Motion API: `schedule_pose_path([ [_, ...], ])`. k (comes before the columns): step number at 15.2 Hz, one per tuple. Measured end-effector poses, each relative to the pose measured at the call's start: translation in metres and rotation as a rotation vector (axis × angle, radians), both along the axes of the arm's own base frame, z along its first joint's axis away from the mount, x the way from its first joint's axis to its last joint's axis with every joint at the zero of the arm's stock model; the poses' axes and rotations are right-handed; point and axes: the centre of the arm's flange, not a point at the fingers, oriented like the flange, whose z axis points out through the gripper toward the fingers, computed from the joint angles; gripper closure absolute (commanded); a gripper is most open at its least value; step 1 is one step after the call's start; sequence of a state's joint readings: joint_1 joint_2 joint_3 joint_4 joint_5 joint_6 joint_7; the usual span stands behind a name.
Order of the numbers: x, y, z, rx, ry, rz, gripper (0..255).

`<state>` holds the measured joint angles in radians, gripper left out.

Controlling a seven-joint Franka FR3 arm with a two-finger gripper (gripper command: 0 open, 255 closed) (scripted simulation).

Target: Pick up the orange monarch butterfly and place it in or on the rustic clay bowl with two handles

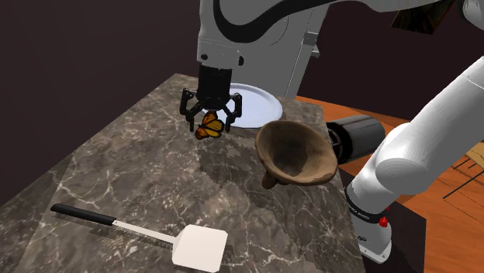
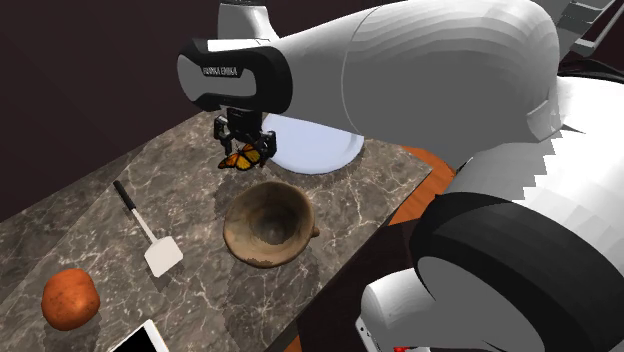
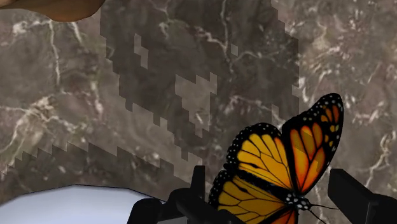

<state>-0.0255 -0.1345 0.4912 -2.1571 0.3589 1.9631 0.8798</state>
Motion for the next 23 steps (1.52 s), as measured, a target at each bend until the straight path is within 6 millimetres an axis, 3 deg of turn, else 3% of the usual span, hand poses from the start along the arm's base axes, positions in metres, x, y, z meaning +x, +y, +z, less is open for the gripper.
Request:
schedule_pose_path([
  [11, 0.000, 0.000, 0.002, 0.000, -0.001, 0.000, 255],
  [23, 0.000, 0.000, 0.063, 0.000, 0.000, 0.000, 255],
])
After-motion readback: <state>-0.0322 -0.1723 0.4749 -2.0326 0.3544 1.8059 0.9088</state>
